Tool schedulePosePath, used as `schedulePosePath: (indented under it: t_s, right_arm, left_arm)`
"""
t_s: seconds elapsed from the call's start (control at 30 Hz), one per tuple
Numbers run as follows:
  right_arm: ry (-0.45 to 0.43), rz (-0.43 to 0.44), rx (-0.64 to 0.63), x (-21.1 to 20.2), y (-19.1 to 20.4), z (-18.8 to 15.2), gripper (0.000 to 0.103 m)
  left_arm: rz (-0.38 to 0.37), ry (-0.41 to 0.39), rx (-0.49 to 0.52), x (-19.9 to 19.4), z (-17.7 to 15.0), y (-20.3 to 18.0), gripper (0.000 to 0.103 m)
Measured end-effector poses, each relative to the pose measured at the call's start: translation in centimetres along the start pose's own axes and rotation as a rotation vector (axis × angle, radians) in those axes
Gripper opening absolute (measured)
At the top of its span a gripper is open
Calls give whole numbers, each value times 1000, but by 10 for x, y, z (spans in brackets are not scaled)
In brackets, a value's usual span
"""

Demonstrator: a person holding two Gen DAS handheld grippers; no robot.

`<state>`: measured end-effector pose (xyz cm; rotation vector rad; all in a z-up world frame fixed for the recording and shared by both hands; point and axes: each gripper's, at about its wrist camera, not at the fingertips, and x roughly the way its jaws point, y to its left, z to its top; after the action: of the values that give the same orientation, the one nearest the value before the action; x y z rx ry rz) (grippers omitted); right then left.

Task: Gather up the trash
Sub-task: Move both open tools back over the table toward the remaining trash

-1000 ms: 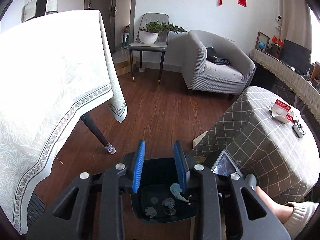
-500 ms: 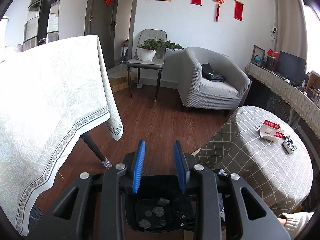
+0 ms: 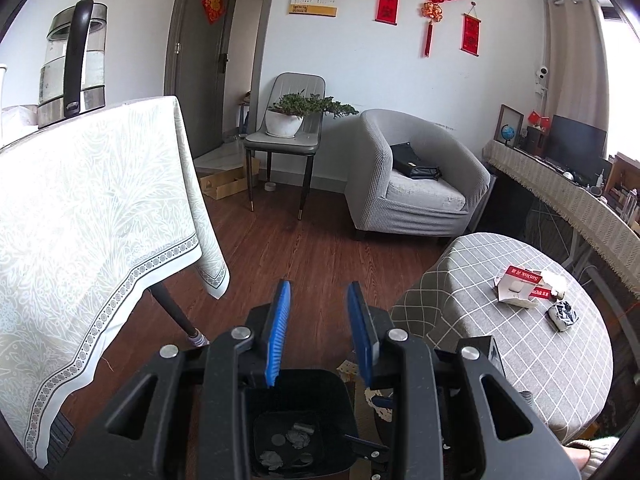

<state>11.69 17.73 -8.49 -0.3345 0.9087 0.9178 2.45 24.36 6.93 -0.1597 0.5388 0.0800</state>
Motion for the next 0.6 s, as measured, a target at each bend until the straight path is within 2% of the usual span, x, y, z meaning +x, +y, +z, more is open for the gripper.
schedulePosePath:
  t_s: [0.23,0.3,0.33,0.37,0.6]
  right_arm:
    - [-89,-26,6,-49,-13,0,57]
    - [-112,-43,11,-62,-19,0,57]
    - [-122,-50,15,-68,-21,-1,57]
    - [-132,-56,21,-75,-25,-2,57]
    - [-193,-115,77,-118,-60,-14,57]
  left_arm:
    - [-32,-3,16,6,6,-26,33]
    - [-38,-1,24,8,7,-34,40]
    - [-47,0,24,9,8,-38,50]
    - [-57,-1,25,9,9,-42,54]
    - [-67,-2,70,15,10,-71,59]
